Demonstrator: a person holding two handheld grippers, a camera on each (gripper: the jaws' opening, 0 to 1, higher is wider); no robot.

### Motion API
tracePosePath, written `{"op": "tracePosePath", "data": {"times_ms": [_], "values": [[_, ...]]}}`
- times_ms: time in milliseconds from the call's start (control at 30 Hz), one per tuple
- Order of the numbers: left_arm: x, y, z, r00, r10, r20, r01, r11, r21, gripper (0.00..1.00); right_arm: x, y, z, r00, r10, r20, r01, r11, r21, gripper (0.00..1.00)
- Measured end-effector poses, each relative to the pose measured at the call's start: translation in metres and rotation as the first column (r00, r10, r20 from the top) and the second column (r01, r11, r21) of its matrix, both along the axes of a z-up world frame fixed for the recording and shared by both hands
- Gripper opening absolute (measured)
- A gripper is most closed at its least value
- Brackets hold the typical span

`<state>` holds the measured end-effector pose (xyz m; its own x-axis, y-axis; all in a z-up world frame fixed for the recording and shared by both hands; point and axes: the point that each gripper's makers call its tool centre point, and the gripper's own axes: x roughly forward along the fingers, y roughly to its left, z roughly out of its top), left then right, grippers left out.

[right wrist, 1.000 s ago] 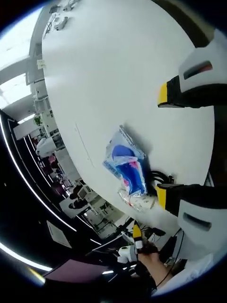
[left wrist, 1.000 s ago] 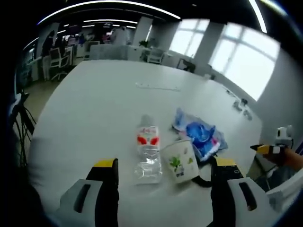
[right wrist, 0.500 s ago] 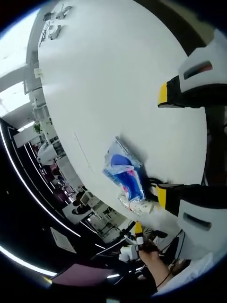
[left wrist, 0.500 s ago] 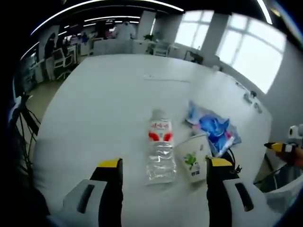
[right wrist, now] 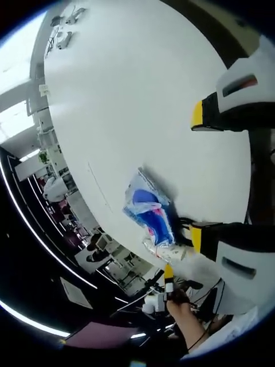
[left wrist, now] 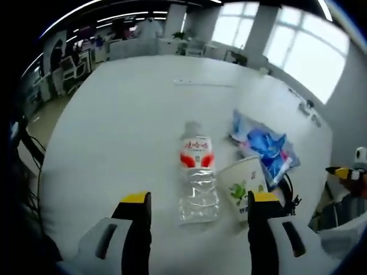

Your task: Arrange the tabletop items into an orderly group along one side of the table until the central work area is clear of visible clutter.

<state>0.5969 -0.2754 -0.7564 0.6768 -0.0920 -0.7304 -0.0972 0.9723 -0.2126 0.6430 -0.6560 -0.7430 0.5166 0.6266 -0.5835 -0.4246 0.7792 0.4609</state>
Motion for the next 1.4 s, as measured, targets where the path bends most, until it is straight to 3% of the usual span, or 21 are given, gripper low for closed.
{"op": "tracePosePath", "data": {"times_ms": [433,800,1400], "values": [[0.008,-0.002,-0.017,0.998,-0.014,-0.053,0.014,1.0,-0.001,0.61,-0.004,-0.003,-0.003,1.0,-0.006,-0.012,0.006,1.0,-0.011,0.61],[0.009,0.004,-0.031,0.995,-0.008,-0.102,0.01,1.0,0.023,0.58,-0.004,-0.023,-0.009,0.998,-0.062,-0.027,0.062,0.998,-0.013,0.61],[0.014,-0.003,-0.049,0.988,0.031,-0.154,-0.027,0.999,0.032,0.57,-0.001,-0.024,-0.014,0.996,-0.077,-0.046,0.077,0.997,-0.005,0.6]]}}
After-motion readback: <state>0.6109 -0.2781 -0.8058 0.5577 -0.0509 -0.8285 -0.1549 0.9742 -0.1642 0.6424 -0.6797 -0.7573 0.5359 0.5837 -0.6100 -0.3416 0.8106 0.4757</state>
